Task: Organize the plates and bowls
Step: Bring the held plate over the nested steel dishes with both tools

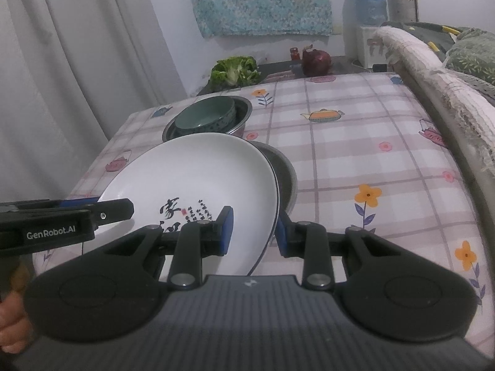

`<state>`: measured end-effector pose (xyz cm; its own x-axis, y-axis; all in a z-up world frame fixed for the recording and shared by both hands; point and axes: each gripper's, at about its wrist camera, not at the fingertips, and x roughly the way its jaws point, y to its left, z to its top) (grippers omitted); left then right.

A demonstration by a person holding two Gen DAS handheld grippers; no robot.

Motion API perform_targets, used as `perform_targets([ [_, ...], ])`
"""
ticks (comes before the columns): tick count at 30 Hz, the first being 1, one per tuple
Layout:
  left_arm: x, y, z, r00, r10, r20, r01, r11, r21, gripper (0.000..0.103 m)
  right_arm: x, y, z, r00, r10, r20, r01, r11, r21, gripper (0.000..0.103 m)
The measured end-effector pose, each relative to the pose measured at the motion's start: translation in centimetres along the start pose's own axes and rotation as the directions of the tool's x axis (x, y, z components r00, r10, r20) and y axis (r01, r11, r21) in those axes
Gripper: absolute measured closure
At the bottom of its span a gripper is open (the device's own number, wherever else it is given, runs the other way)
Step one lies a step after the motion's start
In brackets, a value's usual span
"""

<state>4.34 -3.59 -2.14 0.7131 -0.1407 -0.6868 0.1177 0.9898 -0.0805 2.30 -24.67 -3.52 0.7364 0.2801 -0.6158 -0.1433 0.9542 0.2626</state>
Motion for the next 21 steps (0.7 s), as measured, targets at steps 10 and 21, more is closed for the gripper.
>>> perform_targets([
  [10,1.4,0.5,0.2,1.0,0.001,-0.027,-0.001,1.0,-0.003,0.058,1.4,-0.2,0.2,1.0,-0.001,-0.028,0.001,1.0,0.017,0.074],
  [21,2.9,0.6,0.5,0.998,0.007,-0.056,-0.007,1.0,0.0,0.058,3.0,-0.5,0.4,0.998,-0.004,-0.058,0.006,0.999,0.032,0.074],
])
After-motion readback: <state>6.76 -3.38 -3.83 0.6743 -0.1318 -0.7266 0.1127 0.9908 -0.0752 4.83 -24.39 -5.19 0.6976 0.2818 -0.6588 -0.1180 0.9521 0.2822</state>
